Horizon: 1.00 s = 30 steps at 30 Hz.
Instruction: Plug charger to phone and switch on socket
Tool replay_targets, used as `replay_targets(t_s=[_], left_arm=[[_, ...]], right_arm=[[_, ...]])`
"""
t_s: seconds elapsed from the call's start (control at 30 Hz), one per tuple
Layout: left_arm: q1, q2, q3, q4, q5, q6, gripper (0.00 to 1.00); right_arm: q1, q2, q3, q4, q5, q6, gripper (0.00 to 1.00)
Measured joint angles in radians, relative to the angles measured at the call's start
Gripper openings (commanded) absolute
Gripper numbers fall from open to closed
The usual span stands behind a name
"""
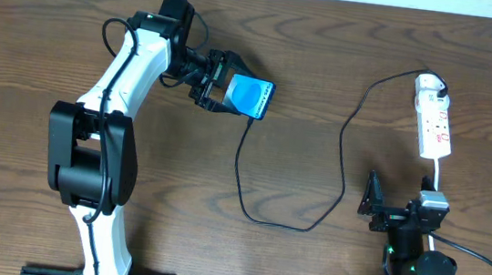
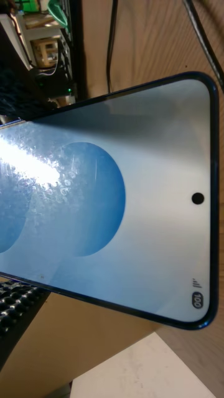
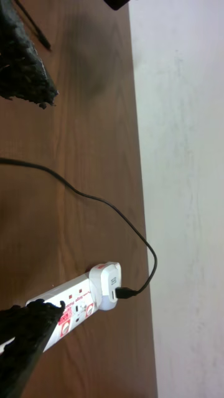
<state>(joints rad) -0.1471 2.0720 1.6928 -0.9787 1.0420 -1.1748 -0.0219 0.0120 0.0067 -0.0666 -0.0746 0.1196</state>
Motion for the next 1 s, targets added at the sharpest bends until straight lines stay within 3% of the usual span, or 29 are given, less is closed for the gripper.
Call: replay_targets(t_s=[0.57,0.8,1.0], left_arm=[[0.000,0.000,0.000,0.037,-0.040,-0.001,0.61],[0.000,0.000,0.000,0.045,-0.112,-0.001,0.61],[0.000,0.000,0.000,0.048,-0.181,-0.001,0.61]], right_arm=[[0.000,0.070,0.000,0.041,-0.153,0.087,0.99],[0.000,0.211,0.005,0.157,-0.236,0.116,0.99],[0.000,0.400,0.104,0.161,-0.285,0.122,0.99]])
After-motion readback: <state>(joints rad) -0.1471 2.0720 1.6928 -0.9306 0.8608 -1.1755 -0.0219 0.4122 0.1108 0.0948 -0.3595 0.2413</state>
